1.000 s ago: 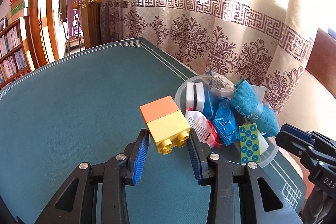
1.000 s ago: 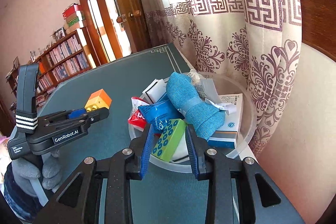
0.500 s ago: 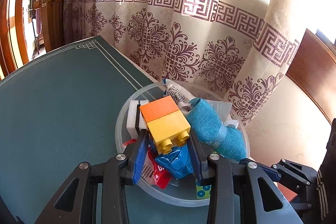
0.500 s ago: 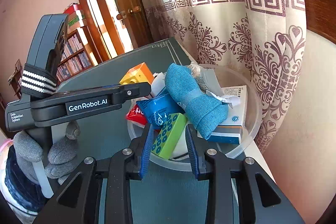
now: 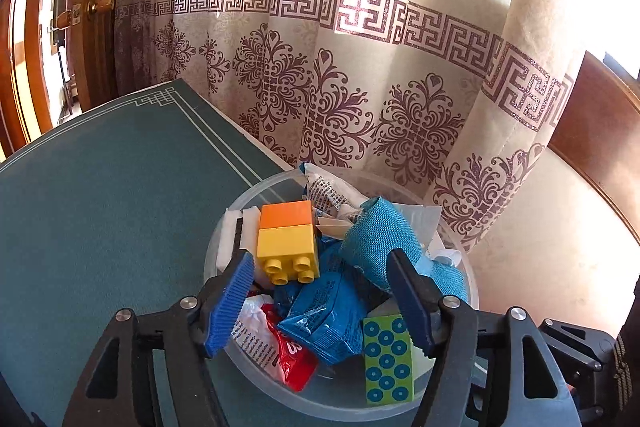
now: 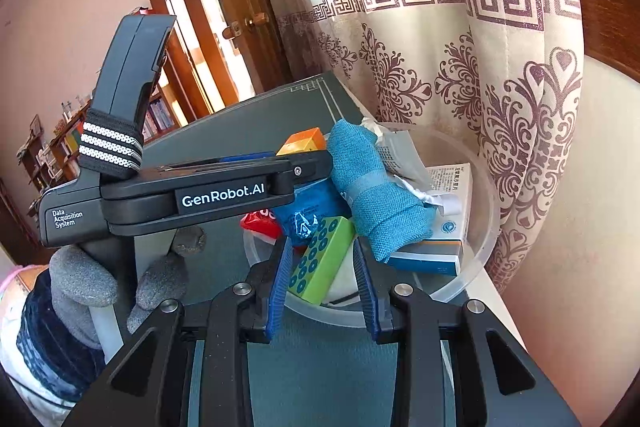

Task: Organize objects
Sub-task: 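Open both tools to drop the bricks into the bowl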

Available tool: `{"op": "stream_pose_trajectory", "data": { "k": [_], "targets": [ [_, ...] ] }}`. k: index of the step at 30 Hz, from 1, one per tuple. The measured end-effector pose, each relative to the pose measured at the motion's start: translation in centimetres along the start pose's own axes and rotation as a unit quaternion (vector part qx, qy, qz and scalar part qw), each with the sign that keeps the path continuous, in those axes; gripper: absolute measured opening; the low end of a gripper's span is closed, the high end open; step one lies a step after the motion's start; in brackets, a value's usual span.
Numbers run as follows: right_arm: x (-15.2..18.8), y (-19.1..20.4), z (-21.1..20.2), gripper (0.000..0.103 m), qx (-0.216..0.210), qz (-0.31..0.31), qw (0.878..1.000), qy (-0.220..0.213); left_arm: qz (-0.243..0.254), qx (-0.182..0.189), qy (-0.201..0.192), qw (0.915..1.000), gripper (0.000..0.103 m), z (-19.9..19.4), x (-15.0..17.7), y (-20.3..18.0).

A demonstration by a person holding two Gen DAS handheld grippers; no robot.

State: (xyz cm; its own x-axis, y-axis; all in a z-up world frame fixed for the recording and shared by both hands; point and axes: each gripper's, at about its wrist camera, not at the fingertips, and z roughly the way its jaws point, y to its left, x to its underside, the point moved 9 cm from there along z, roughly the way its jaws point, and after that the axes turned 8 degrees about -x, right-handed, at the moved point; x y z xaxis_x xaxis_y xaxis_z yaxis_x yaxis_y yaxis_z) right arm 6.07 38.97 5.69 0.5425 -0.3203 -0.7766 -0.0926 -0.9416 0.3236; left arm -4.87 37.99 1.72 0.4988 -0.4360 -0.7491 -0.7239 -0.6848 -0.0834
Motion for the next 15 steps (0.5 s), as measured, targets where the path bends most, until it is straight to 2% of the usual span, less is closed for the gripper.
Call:
{"op": "stream_pose_trajectory", "data": {
  "k": [3, 6, 7, 9, 15],
  "targets": [
    [0.0, 0.2, 0.0, 0.033, 0.001, -0.003, 1.000, 0.000, -0.002, -0.008, -0.013, 0.9999, 0.080, -0.9, -0.2, 0.4],
    [0.1, 0.4, 0.1, 0.033, 0.003, -0.005, 1.000, 0.001, -0.012, -0.028, -0.021, 0.9993, 0.091, -1.9, 0.1, 1.3],
    [0.2, 0.4, 0.2, 0.035, 0.005, -0.005, 1.000, 0.002, -0.017, -0.038, -0.023, 0.9989, 0.096, -2.2, 0.2, 1.8],
    [0.3, 0.4, 0.2, 0.045, 0.010, -0.002, 1.000, 0.003, -0.030, -0.062, -0.028, 0.9972, 0.100, -3.0, 0.6, 2.9],
    [0.6, 0.5, -0.1, 0.064, 0.027, 0.002, 1.000, 0.004, -0.048, -0.155, -0.040, 0.9859, 0.103, -5.7, 2.3, 6.0]
  ]
}}
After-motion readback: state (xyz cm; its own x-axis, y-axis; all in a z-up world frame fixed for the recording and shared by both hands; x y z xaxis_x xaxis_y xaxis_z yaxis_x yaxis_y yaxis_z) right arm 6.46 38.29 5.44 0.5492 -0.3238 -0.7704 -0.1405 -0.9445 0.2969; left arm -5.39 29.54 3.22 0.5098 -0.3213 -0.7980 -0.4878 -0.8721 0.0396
